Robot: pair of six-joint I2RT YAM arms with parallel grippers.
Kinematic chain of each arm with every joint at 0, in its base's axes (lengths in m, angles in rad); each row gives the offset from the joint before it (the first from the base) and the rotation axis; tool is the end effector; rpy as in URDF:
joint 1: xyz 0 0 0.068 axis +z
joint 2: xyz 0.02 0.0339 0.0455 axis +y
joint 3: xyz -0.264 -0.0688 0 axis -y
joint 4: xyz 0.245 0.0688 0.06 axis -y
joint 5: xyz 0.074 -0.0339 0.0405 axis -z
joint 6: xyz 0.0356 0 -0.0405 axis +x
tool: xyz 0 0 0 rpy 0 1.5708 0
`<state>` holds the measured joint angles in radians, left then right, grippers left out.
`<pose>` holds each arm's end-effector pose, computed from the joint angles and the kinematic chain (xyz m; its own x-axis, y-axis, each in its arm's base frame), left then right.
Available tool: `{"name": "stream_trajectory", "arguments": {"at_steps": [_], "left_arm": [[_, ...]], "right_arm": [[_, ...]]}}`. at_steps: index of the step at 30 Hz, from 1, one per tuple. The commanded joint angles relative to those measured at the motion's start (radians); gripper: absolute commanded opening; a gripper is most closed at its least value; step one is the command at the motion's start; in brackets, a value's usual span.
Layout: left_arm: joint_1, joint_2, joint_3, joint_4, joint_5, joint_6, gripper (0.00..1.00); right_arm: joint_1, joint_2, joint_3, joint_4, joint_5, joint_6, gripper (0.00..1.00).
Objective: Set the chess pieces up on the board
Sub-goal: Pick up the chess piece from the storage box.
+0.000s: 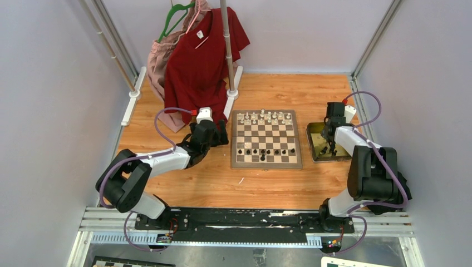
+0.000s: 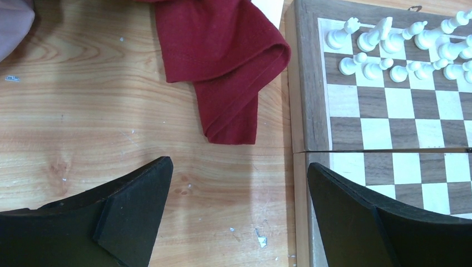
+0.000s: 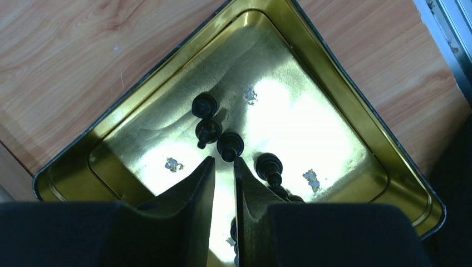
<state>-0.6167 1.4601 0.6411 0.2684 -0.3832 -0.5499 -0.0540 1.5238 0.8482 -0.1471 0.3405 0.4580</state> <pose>0.2469 -0.1587 0.1819 -0.5084 -0.2337 -0.8288 0.0126 0.9603 -0.2786 0.3084 -0.0286 0.1920 -0.5337 0.4462 -0.7184 0.5727 0.8157 0.0812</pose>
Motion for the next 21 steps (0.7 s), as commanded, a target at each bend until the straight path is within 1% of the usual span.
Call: {"name": "stream_trajectory", "arguments": {"at_steps": [1,8,21], "left_arm": [[0.006,0.020,0.011,0.037,-0.002,0.007,0.97],[0.006,0.042,0.017,0.037,0.005,0.003,0.97],[0.006,0.047,0.013,0.041,0.016,0.002,0.97]], "right_arm": [[-0.024,0.024,0.041,0.026,-0.022,0.006,0.23],[-0.024,0.017,0.053,0.004,-0.057,0.006,0.23],[-0.024,-0.002,0.035,-0.004,-0.019,0.011,0.24]]}}
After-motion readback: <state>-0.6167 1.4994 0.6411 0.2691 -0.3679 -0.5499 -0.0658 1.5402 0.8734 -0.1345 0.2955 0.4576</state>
